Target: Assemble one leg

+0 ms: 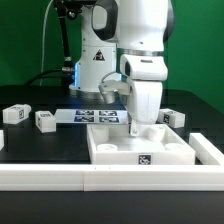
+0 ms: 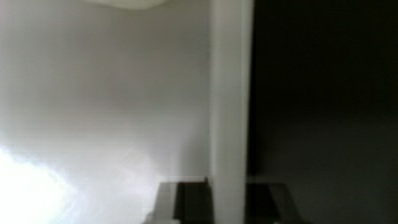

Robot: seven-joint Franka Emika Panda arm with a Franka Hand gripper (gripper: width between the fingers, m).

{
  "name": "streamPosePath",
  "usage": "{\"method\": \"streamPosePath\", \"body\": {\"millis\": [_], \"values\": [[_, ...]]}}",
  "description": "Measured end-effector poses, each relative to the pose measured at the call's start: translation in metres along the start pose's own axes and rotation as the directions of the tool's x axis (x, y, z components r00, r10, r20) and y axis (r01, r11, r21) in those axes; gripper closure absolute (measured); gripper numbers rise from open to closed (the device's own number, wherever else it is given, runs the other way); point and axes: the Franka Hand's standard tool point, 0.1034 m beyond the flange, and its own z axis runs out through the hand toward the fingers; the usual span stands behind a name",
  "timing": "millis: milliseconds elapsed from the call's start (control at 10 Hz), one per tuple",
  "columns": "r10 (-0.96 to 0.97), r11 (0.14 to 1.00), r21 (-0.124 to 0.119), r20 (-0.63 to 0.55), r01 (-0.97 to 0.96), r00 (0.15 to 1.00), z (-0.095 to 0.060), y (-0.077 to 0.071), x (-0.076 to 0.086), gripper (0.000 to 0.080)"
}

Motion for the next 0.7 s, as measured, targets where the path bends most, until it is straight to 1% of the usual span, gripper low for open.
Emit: {"method": "streamPosePath", "body": {"millis": [300,500,700], "values": [[0.015,1.000,-0.013,0.000,-0.015,1.000,0.000,0.021,0.021,0.0742],[0.026,0.999,-0.022,0.001,-0.026,1.000,0.000,0.031,0.023,0.0742],[0.026,0.999,-0.022,0.001,-0.026,1.000,0.000,0.033,0.023,0.0742]]}}
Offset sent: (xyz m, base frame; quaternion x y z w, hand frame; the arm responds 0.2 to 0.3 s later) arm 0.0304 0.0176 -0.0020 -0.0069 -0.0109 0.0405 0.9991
